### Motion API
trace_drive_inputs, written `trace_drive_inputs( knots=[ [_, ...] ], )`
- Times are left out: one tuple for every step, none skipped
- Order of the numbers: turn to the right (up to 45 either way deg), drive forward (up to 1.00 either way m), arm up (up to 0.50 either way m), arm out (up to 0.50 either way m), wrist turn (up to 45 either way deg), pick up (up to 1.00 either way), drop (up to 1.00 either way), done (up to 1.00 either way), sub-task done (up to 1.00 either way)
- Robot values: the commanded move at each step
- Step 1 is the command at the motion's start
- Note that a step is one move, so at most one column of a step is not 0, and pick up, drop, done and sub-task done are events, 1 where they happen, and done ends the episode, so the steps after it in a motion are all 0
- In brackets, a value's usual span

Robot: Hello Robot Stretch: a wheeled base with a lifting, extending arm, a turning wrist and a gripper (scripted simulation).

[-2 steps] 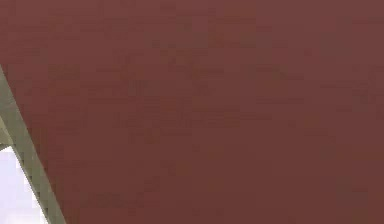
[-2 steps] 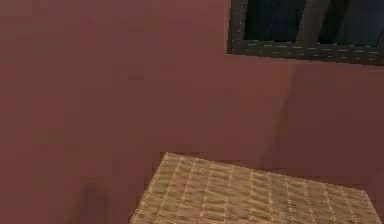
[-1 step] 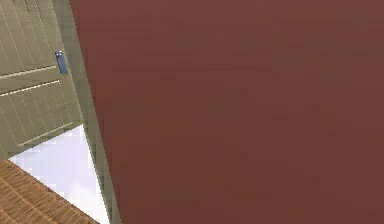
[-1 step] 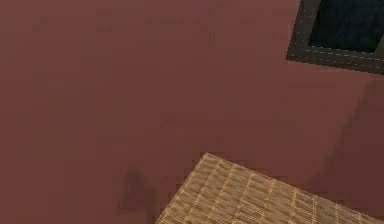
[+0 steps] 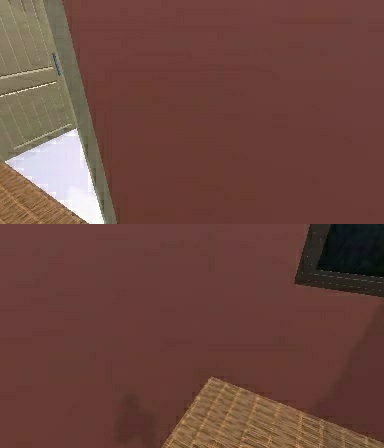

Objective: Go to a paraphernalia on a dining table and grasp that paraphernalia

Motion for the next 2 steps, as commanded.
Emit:
trace_drive_inputs(
  knots=[
    [-45.0, 0.00, 0.00, 0.00, 0.0, 0.00, 0.00, 0.00, 0.00],
    [-15.0, 0.00, 0.00, 0.00, 0.0, 0.00, 0.00, 0.00, 0.00]
  ],
)
